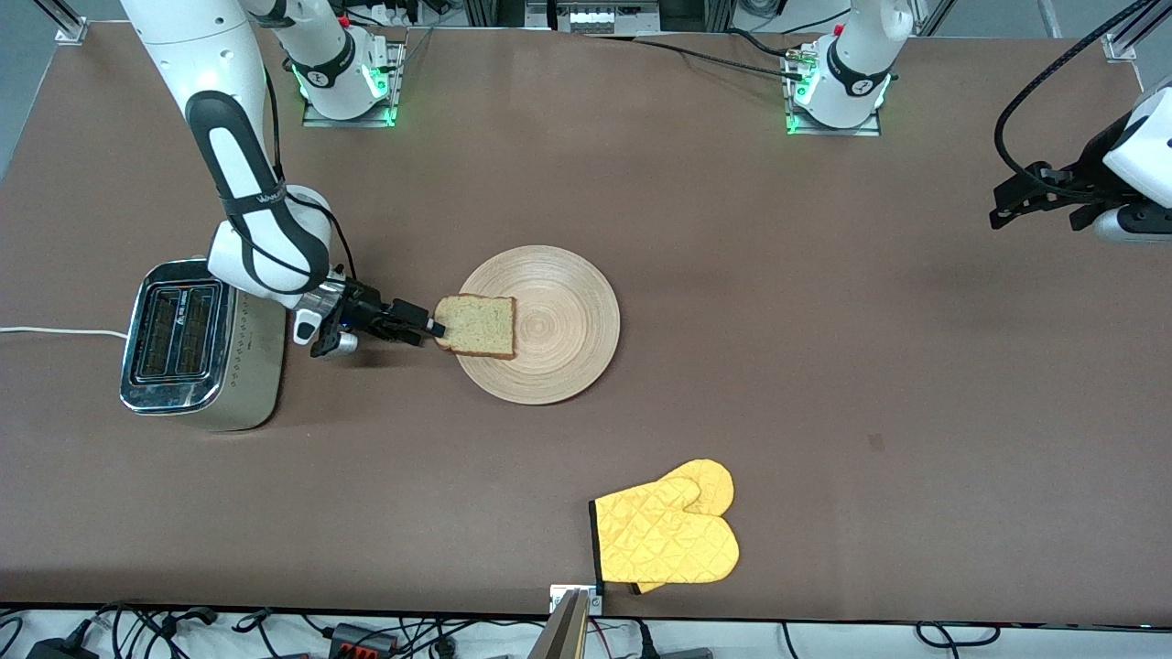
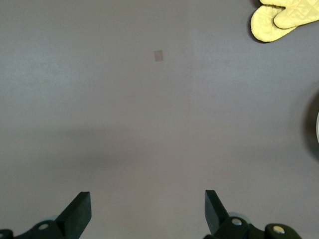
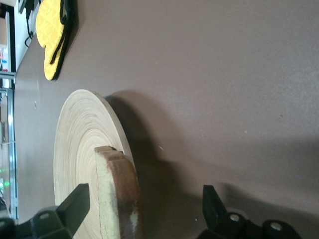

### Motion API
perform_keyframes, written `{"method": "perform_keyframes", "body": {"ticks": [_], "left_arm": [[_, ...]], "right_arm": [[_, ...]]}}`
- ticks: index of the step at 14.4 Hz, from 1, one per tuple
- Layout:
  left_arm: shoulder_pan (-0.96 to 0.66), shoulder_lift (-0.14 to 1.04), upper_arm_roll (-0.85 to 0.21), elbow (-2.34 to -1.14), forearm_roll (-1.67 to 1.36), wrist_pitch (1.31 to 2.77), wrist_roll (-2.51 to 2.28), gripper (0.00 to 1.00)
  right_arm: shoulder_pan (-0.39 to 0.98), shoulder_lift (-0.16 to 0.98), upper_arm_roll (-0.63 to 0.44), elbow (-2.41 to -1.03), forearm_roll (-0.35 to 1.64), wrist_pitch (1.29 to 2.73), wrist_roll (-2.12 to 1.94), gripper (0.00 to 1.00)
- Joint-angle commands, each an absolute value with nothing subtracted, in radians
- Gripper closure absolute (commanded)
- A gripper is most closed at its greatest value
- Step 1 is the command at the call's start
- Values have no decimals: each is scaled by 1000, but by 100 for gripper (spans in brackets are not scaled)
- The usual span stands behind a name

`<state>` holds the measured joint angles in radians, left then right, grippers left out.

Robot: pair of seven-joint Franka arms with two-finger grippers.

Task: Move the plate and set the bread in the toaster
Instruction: 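Grasp the bread slice edge on the plate with the right gripper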

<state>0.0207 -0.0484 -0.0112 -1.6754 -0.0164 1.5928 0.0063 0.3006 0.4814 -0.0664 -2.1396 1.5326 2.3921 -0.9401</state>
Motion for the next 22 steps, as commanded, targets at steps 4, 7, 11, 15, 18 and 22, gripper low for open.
{"method": "perform_keyframes", "body": {"ticks": [4, 7, 11, 15, 18, 22], "left_arm": [[23, -49, -8, -1675, -29, 1586, 25, 0], [20, -22, -15, -1674, -35, 1607, -6, 0], [-14, 17, -21, -1674, -28, 1681, -92, 0], [-49, 17, -25, -1674, -26, 1692, -136, 0], [-54, 12, -25, -1667, -25, 1683, -140, 0], [-54, 11, -25, -1644, -23, 1640, -140, 0]], "right_arm": [[298, 480, -61, -2151, 1617, 2318, -969, 11], [299, 480, -61, -2151, 1617, 2318, -968, 29], [295, 479, -61, -2151, 1617, 2318, -968, 48], [290, 476, -63, -2151, 1617, 2316, -969, 56], [288, 474, -63, -2149, 1617, 2313, -969, 68], [284, 471, -63, -2149, 1617, 2312, -968, 82]]}}
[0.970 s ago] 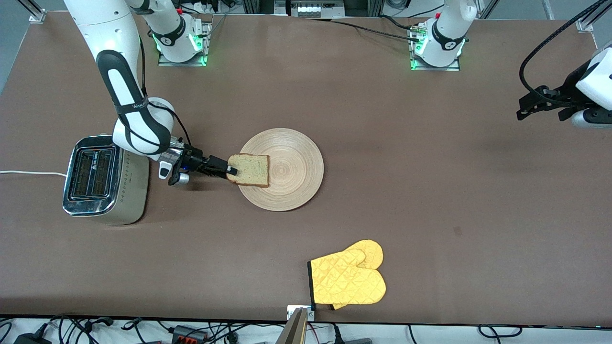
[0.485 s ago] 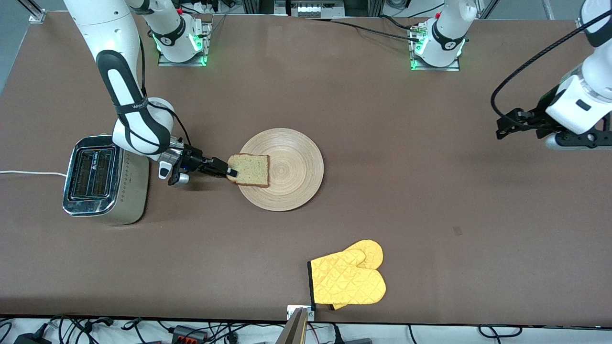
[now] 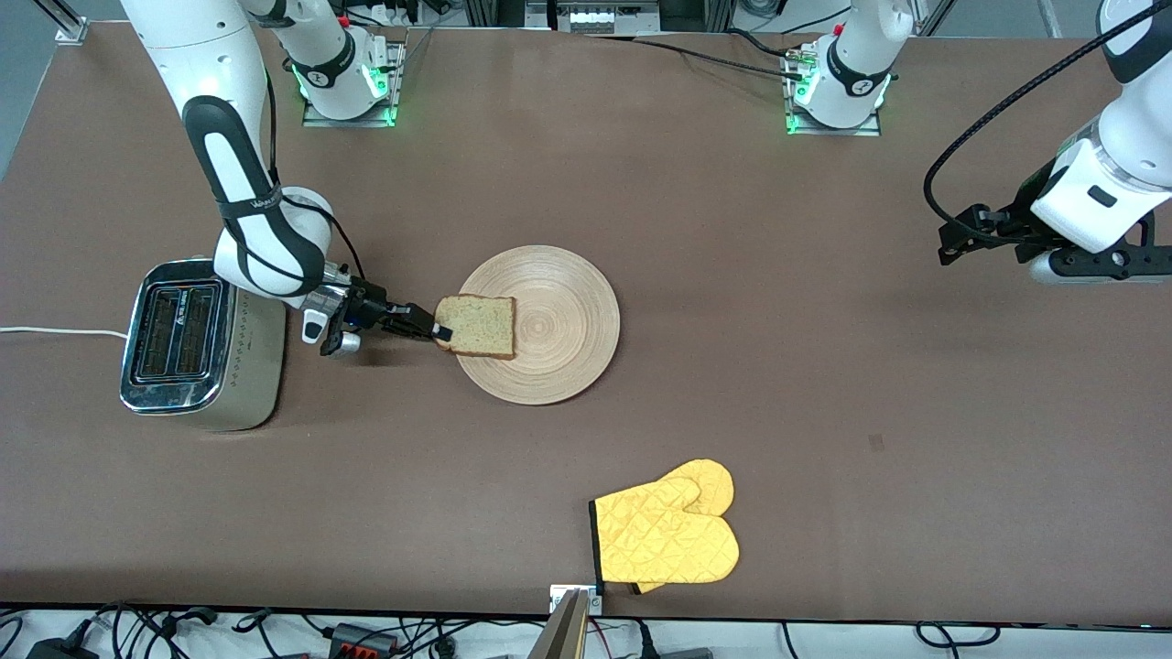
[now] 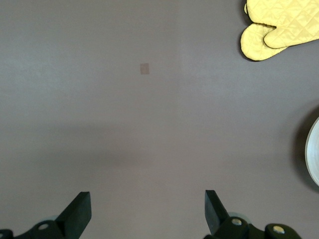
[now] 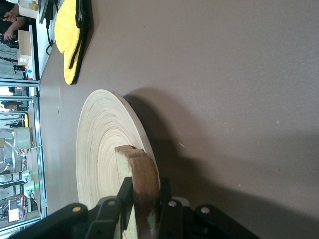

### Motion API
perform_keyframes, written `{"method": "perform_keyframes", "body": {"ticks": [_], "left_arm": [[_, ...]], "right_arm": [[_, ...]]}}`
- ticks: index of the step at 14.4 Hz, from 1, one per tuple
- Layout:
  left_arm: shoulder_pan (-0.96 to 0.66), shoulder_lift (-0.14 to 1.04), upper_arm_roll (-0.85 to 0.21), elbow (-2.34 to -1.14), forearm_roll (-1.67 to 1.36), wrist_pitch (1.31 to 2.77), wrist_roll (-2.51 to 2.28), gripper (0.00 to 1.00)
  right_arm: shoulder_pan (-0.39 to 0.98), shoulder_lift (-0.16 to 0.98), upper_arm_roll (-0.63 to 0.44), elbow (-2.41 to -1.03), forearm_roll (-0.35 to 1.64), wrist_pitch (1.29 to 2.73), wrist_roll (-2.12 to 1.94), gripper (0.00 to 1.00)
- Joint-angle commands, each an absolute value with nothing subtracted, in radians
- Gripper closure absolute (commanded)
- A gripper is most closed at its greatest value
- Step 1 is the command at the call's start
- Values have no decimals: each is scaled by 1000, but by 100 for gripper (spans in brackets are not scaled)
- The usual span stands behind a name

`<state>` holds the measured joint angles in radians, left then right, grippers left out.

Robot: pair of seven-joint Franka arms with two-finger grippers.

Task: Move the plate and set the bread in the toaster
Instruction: 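Grasp the bread slice edge on the plate with the right gripper, then lift the bread slice with the right gripper above the toaster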

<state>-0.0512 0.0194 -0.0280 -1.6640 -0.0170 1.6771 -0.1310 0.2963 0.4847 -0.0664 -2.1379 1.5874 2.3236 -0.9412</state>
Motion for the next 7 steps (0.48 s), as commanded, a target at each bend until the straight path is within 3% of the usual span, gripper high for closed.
{"method": "perform_keyframes", "body": {"ticks": [1, 3, 7], "left_arm": [[-52, 9, -25, -1637, -23, 1629, -140, 0], [-48, 6, -25, -1632, -23, 1608, -140, 0], [-43, 6, -21, -1631, -23, 1598, -140, 0]], "right_arm": [[284, 471, -64, -2149, 1617, 2312, -968, 86], [282, 471, -63, -2146, 1617, 2312, -968, 96], [282, 443, -66, -2135, 1615, 2313, -876, 100]]}}
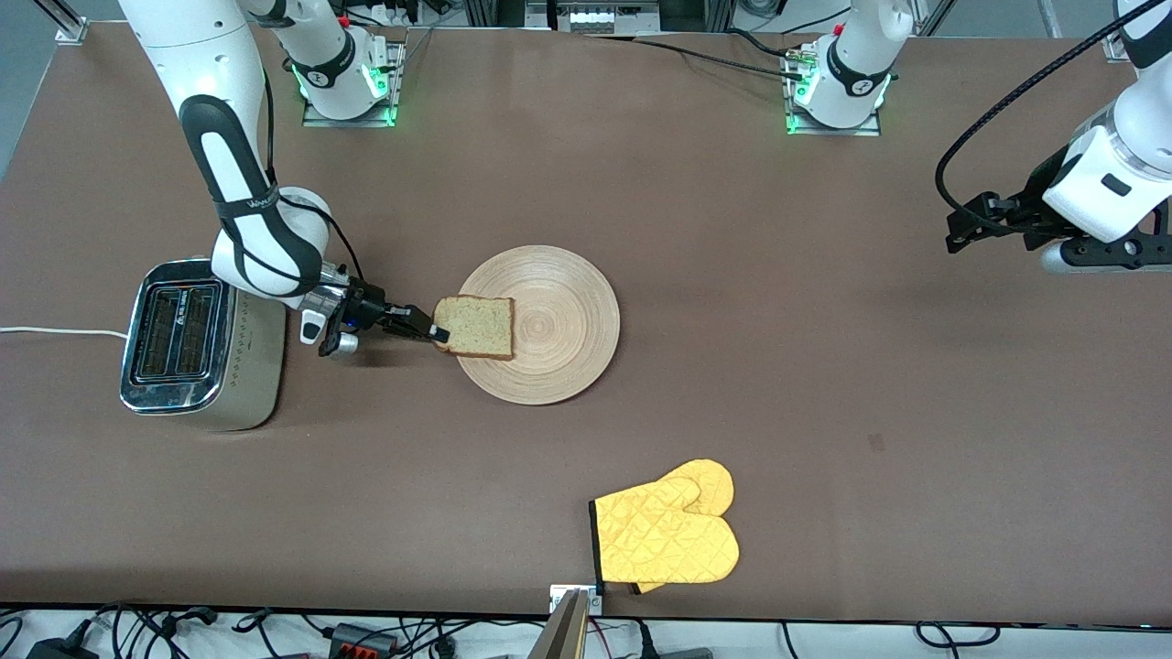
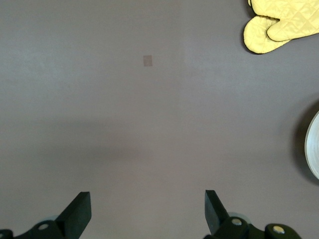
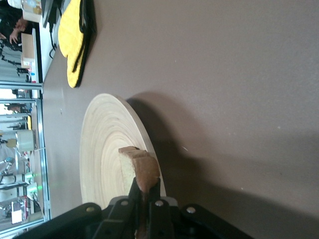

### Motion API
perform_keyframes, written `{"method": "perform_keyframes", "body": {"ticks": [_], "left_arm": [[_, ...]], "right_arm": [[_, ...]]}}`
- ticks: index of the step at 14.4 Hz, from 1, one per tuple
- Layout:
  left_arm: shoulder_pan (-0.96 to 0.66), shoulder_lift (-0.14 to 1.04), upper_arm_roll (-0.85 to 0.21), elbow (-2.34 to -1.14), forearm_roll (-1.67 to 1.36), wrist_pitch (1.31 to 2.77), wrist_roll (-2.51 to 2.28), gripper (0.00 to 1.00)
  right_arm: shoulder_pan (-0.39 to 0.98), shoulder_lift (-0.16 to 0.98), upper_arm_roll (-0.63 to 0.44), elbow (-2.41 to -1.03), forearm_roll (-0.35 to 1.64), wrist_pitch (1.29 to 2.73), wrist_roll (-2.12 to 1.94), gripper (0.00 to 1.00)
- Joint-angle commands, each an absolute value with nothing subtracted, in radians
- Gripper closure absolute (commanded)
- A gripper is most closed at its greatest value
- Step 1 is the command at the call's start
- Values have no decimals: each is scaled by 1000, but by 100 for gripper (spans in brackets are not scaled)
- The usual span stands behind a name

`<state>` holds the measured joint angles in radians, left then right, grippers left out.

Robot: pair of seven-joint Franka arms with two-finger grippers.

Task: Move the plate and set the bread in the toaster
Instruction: 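Lift the bread slice with the right gripper above the toaster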

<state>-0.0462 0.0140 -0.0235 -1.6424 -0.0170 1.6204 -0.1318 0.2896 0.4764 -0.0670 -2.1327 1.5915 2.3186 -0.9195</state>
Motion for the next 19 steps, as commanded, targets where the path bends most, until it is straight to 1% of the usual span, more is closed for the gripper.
{"method": "perform_keyframes", "body": {"ticks": [1, 3, 6, 9, 14, 16, 19], "left_arm": [[-43, 5, -23, -1631, -23, 1598, -140, 0], [-43, 3, -25, -1631, -23, 1597, -140, 0], [-44, 3, -26, -1631, -23, 1595, -140, 0], [-49, 2, -26, -1631, -23, 1594, -140, 0], [-49, 2, -26, -1631, -23, 1583, -141, 0], [-48, 0, -26, -1631, -23, 1582, -141, 0], [-48, 0, -26, -1631, -23, 1580, -141, 0]], "right_arm": [[290, 424, -67, -2132, 1614, 2325, -841, 100], [295, 407, -69, -2131, 1603, 2353, -821, 100], [284, 402, -72, -2115, 1574, 2353, -818, 100], [276, 405, -75, -2059, 1527, 2349, -793, 100], [261, 393, -80, -1962, 1192, 2318, -520, 100], [239, 394, -101, -1910, 1090, 2232, -430, 100], [227, 396, -127, -1792, 803, 2139, -271, 100]]}}
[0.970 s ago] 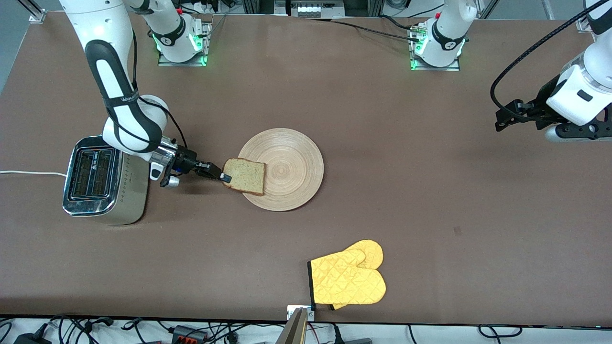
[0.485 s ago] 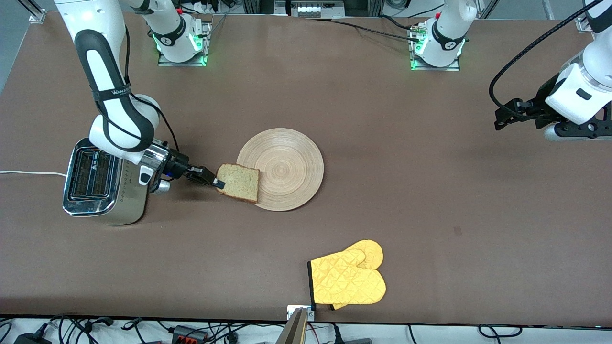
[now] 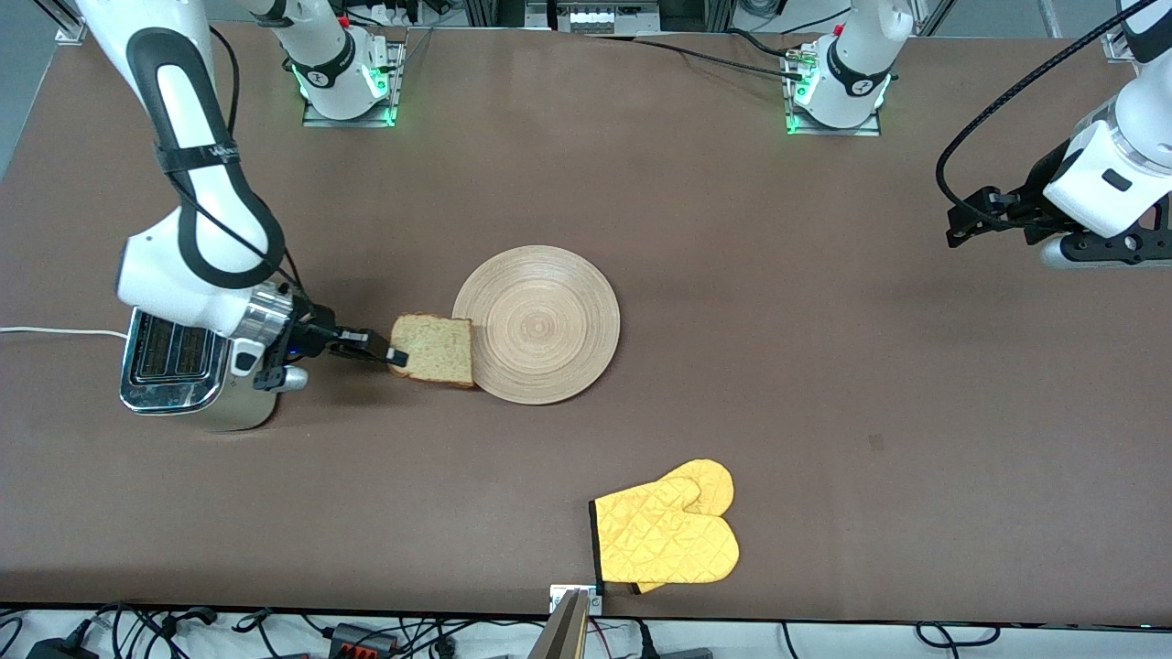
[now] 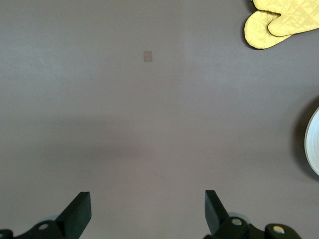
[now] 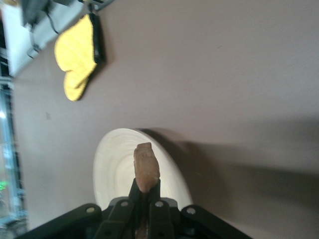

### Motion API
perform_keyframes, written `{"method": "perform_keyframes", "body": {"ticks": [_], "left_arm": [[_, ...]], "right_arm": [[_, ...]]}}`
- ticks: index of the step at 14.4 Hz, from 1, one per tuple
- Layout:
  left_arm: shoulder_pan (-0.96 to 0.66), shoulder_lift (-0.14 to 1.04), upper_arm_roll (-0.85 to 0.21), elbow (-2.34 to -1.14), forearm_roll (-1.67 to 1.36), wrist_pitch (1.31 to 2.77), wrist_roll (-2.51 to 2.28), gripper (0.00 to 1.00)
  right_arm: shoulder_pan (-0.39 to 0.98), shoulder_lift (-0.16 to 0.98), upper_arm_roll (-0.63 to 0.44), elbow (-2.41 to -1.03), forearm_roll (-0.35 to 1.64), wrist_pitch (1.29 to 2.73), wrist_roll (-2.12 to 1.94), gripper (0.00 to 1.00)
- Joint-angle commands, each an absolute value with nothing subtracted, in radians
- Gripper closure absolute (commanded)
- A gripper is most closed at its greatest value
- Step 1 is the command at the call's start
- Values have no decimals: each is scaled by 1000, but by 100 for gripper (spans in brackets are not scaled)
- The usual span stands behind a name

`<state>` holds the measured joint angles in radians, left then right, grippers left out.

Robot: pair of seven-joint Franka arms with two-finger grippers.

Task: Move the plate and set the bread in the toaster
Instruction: 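Lift the bread slice with the right gripper above the toaster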

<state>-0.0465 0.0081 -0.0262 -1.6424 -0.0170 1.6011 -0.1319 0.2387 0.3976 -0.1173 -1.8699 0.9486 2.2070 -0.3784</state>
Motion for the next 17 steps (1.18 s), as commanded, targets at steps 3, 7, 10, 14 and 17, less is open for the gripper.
{"method": "perform_keyframes", "body": {"ticks": [3, 7, 10, 14, 17], "left_arm": [[-45, 2, -25, -1631, -23, 1580, -140, 0], [-44, 0, -26, -1629, -23, 1566, -140, 0], [-44, -3, -26, -1625, -23, 1560, -140, 0], [-44, -3, -25, -1618, -23, 1551, -140, 0], [-44, -3, -25, -1618, -23, 1549, -140, 0]], "right_arm": [[175, 406, -141, -1637, 640, 1932, -144, 100], [112, 469, -143, -1456, 482, 1689, -137, 100], [104, 475, -182, -1358, 421, 1538, -65, 100], [117, 550, -189, -1107, 286, 1324, 72, 100], [121, 571, -189, -1040, 140, 1270, 75, 100]]}}
